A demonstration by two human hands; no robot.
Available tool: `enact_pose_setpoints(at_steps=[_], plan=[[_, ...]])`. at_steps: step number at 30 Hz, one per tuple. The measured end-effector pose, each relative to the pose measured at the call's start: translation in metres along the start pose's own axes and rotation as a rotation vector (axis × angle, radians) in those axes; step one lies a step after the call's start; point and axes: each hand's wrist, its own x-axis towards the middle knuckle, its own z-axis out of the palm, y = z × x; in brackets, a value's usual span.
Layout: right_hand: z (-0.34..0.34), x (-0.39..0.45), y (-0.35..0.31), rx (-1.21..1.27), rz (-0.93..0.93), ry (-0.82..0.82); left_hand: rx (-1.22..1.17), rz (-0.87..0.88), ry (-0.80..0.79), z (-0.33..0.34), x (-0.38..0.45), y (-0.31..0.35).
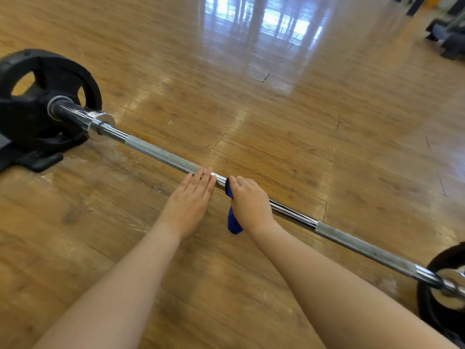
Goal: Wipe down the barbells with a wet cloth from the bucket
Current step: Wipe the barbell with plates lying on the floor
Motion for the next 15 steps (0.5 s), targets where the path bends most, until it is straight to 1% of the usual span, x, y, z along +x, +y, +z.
enact_pose_setpoints(at_steps=[2,6,8,10,12,13,15], plan=[[-0.003,-0.012,0.015,-0.028,-0.01,-0.037,0.006,0.076,0.027,-0.005,0.005,0.01],[-0.013,-0.044,0.055,-0.06,-0.001,-0.153,-0.036,0.161,0.07,-0.022,0.018,0.047],[-0.024,-0.063,0.081,-0.064,-0.008,-0.227,-0.046,0.225,0.111,-0.03,0.021,0.068],[-0.037,-0.088,0.113,-0.092,-0.044,-0.263,-0.07,0.276,0.154,-0.036,0.029,0.092],[-0.058,-0.12,0.143,-0.083,-0.094,-0.207,-0.085,0.314,0.195,-0.049,0.037,0.118],[-0.069,-0.139,0.159,-0.056,-0.056,-0.151,-0.078,0.336,0.212,-0.055,0.042,0.132],[-0.089,-0.185,0.188,-0.044,0.097,-0.017,-0.103,0.379,0.224,-0.066,0.047,0.159]])
